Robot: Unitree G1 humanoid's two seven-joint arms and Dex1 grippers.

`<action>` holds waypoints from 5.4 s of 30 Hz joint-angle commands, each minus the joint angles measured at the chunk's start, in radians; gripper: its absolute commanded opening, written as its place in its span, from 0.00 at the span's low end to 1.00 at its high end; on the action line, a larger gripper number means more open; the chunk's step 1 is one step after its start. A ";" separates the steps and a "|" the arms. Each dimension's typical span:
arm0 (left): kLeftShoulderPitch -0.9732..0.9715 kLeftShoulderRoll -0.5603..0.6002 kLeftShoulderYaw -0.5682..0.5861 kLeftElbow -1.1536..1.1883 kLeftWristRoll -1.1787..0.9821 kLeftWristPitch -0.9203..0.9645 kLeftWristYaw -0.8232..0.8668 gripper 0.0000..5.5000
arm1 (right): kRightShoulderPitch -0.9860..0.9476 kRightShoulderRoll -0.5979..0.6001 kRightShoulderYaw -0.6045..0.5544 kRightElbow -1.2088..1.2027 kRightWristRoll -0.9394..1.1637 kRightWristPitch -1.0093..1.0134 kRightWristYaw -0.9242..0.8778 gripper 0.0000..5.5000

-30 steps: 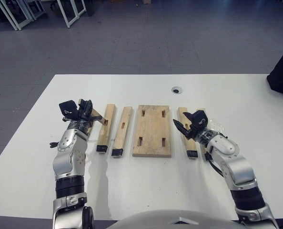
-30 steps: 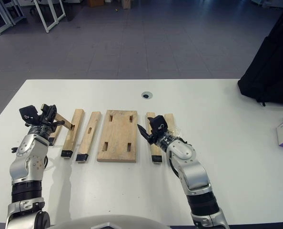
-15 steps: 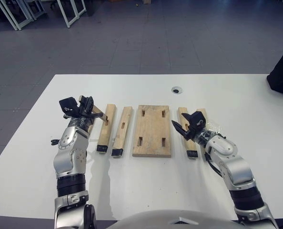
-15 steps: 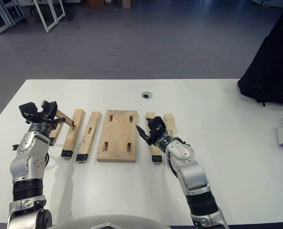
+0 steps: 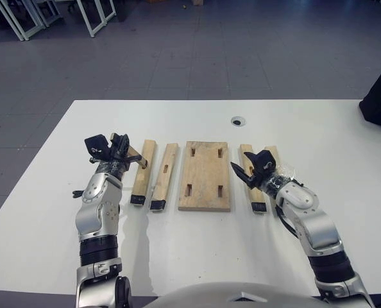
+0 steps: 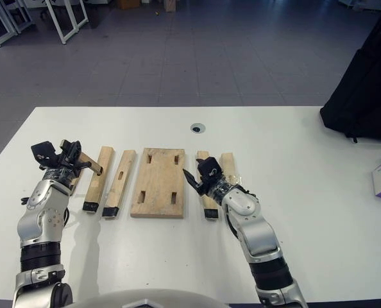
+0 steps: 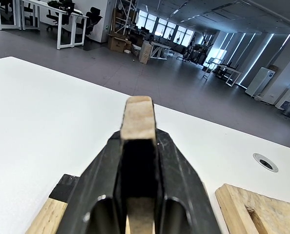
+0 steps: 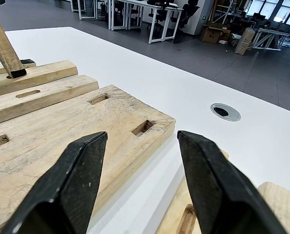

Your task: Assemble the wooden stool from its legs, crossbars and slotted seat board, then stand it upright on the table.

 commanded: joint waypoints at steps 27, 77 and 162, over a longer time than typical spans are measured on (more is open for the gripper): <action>0.043 -0.010 -0.025 0.021 0.118 0.020 0.049 0.08 | -0.001 -0.019 0.042 -0.008 -0.060 -0.048 0.016 0.48; 0.029 0.068 -0.194 0.136 0.254 0.107 -0.028 0.08 | -0.028 -0.015 0.060 0.040 -0.125 -0.099 0.040 0.48; -0.263 0.132 0.045 -0.098 0.125 -0.042 0.020 0.29 | -0.007 0.026 0.048 0.070 -0.154 -0.118 0.026 0.48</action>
